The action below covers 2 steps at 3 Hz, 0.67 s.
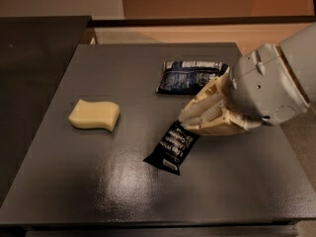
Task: Pick rxbar chocolate
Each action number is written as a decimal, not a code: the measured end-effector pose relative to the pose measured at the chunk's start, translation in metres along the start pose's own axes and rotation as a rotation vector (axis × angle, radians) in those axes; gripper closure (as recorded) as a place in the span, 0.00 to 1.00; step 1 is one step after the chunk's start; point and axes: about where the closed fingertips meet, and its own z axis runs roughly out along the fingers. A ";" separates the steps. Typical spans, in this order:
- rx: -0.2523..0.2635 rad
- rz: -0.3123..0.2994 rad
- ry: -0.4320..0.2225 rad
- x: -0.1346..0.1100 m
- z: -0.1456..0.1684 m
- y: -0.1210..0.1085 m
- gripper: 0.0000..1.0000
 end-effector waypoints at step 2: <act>0.043 -0.024 -0.004 -0.024 -0.019 -0.013 1.00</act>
Offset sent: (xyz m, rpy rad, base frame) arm 0.0050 0.0035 0.0245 0.0040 -0.0352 -0.0097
